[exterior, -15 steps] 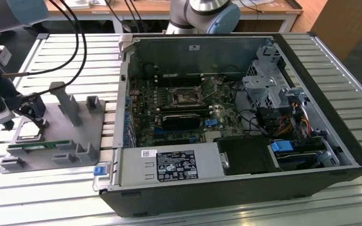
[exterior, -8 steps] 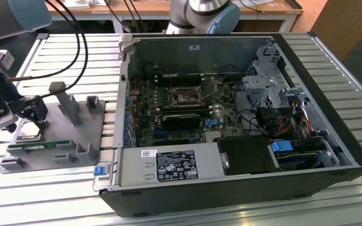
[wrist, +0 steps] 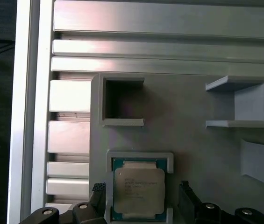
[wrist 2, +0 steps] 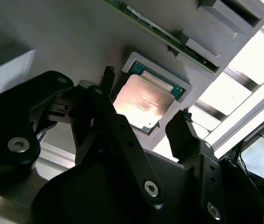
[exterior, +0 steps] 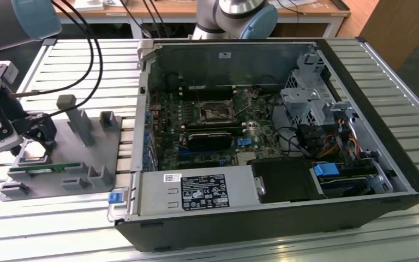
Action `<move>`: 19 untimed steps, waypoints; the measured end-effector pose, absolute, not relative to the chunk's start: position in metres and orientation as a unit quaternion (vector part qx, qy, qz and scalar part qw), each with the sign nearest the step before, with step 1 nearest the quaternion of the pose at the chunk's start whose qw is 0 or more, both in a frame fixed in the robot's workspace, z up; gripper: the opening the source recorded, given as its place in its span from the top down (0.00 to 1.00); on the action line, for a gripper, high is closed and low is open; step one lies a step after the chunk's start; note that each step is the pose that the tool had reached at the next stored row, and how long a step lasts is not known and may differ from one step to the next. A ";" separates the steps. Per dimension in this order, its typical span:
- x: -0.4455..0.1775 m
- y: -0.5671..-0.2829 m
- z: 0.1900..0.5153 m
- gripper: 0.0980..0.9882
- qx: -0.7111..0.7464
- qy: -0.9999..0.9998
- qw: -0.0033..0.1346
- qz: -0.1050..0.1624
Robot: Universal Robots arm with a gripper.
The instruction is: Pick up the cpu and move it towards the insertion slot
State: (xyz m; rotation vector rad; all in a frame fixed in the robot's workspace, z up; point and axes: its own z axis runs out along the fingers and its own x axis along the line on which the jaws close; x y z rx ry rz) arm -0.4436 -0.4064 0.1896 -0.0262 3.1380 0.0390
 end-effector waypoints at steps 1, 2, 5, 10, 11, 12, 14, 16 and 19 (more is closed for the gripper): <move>-0.444 -0.406 0.189 0.30 -0.008 1.000 0.002 0.012; -0.444 -0.406 0.189 0.30 -0.008 1.000 0.002 0.012; -0.444 -0.406 0.188 0.30 -0.009 1.000 0.002 0.012; -0.444 -0.406 0.187 0.32 -0.011 1.000 0.002 0.012; -0.444 -0.406 0.186 0.32 -0.012 1.000 0.002 0.012; -0.444 -0.406 0.186 0.40 -0.012 1.000 0.002 0.012; -0.444 -0.406 0.186 0.40 -0.013 1.000 0.002 0.012; -0.444 -0.406 0.186 0.40 -0.013 1.000 0.002 0.012; -0.444 -0.406 0.185 0.40 -0.014 1.000 0.002 0.013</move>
